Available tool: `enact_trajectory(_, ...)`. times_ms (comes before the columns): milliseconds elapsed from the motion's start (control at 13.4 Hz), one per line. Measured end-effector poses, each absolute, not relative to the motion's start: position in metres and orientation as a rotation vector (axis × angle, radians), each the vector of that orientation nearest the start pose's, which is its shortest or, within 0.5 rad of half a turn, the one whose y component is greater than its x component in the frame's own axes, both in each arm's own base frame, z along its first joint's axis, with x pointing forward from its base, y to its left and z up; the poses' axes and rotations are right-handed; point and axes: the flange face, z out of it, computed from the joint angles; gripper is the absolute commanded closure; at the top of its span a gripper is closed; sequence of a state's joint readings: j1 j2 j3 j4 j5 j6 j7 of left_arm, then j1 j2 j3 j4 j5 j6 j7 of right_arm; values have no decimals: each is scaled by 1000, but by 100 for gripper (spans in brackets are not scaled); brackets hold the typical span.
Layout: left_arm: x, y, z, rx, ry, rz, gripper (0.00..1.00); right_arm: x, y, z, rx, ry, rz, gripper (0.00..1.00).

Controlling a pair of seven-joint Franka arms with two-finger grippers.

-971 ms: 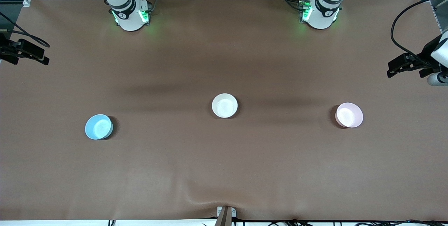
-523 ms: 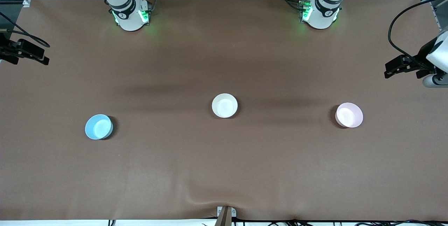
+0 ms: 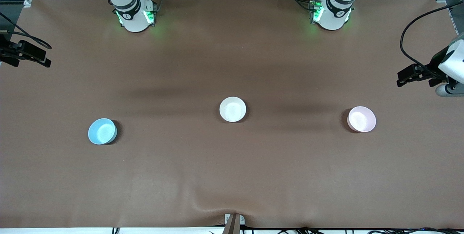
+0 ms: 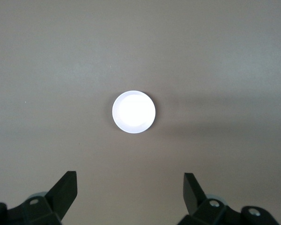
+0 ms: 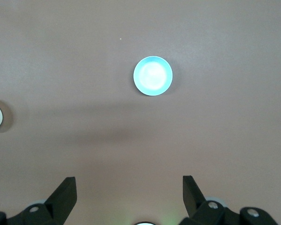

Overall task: Stack pink and blue bowls on white bowl
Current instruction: 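Move the left gripper toward the pink bowl, then lower the left gripper over the pink bowl while the right gripper reaches the blue bowl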

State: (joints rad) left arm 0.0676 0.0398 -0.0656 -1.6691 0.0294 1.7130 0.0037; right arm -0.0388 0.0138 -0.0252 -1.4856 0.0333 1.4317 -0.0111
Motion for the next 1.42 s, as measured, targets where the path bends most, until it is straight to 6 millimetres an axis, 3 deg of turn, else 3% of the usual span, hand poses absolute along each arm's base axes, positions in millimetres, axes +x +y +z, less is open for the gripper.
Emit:
enact_trajectory(373,580,14,529,-3114,18,-60,0,544,-31,645,-3104,77,103,0)
enact_trajectory(747,581,45,496,-3110,93,-69,0,544,-31,645,-3104,77,103,0)
enact_trajectory(1046,587,44,476,-3111,100,-75,0,544,-31,645,-3104,77,103,0)
enact_trajectory(1419,584,41,426,-3111,112,-117,0,544,-33,643,-3104,84,108,0)
